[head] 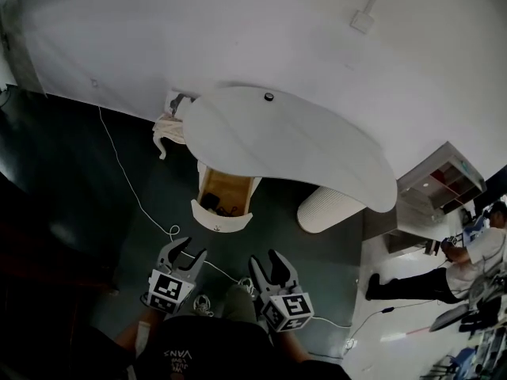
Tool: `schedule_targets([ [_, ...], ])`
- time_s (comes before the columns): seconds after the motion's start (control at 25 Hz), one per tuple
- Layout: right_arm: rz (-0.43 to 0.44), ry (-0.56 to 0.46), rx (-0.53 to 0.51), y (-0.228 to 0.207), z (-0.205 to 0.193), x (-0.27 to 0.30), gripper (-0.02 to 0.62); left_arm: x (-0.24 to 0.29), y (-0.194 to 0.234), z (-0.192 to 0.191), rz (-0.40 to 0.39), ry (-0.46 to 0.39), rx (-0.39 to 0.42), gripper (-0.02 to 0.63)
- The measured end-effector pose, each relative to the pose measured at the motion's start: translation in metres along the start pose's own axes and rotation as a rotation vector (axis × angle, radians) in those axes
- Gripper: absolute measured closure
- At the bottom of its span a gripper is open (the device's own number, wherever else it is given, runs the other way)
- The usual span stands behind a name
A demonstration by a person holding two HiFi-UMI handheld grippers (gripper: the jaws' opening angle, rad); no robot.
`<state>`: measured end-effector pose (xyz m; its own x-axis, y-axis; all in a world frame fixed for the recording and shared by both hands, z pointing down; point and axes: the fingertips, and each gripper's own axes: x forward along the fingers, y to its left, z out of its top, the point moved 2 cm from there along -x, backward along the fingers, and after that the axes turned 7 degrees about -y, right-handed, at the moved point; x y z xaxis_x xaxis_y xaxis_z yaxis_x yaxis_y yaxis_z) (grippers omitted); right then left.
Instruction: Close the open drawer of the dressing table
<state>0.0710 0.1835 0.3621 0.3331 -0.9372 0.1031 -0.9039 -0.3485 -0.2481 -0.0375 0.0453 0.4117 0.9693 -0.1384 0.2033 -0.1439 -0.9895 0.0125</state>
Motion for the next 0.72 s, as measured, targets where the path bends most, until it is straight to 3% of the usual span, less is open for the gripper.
schedule_targets([
  [0.44,0.108,0.046,-0.035,-0.028,0.007,0.066,0.385,0.046,0.028,-0.018,0.108,0.007,-0.025,0.430],
  [0.72,0.212,0.120,-0.074,-0.041,-0.011,0.100,0.385,0.074,0.042,-0.055,0.160,0.076,-0.037,0.426],
])
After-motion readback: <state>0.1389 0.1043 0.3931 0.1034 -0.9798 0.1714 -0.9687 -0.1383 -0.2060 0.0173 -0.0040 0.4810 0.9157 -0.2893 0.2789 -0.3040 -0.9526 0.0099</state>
